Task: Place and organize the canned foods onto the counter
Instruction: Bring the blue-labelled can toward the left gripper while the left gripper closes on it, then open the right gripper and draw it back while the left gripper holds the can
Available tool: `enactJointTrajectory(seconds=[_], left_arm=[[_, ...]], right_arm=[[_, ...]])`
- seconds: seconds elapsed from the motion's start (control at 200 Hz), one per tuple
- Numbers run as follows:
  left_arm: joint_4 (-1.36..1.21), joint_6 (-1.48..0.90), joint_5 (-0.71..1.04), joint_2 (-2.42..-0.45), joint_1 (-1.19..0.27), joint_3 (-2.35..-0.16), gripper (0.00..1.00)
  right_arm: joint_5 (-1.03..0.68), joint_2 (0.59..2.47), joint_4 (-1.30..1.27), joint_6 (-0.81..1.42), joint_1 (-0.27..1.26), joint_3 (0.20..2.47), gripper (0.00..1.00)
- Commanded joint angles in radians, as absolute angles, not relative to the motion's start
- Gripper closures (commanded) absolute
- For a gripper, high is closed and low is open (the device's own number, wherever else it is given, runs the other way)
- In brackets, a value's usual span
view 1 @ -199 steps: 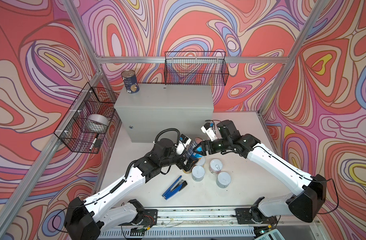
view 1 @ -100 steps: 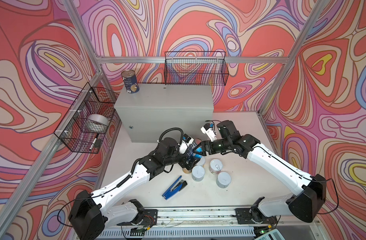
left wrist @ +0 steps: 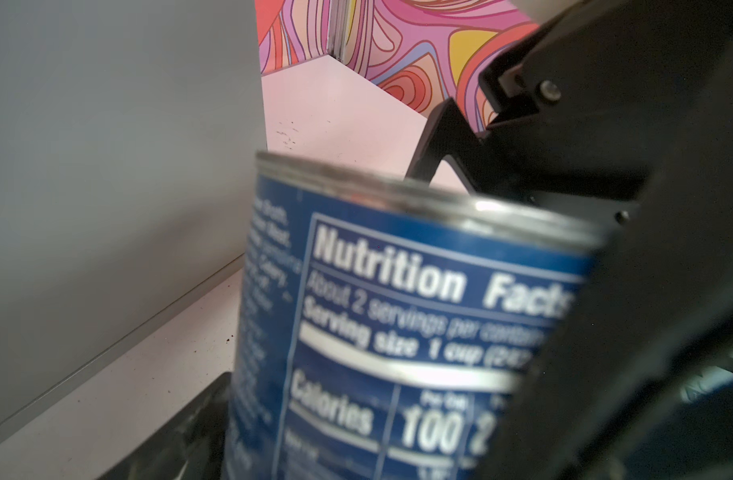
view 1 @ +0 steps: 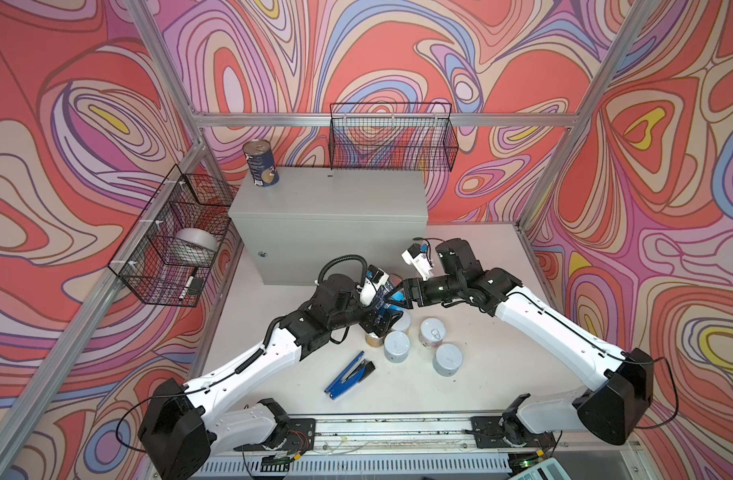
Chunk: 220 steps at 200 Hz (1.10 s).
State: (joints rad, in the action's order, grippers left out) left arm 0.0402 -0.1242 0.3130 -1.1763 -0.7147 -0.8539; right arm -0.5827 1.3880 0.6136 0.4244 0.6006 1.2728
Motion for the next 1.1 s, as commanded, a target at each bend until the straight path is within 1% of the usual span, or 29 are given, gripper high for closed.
enactJointTrajectory(seconds=[0.0, 0.556, 1.097], left_arm=[[-0.028, -0.121, 0.278, -1.19, -0.714, -0.867, 0.0], [-0.103, -0.132, 0.294, -1.229, -0.715, -0.875, 0.02], [-0.152, -0.136, 0.306, -1.247, -0.714, -0.871, 0.25]], right_arm=[[-0.68, 1.367, 0.502, 0.432, 0.602, 1.284, 0.37], [-0.707, 1.38, 0.497, 0.436, 0.602, 1.279, 0.38], [-0.704, 1.4, 0.503, 0.434, 0.602, 1.277, 0.37]])
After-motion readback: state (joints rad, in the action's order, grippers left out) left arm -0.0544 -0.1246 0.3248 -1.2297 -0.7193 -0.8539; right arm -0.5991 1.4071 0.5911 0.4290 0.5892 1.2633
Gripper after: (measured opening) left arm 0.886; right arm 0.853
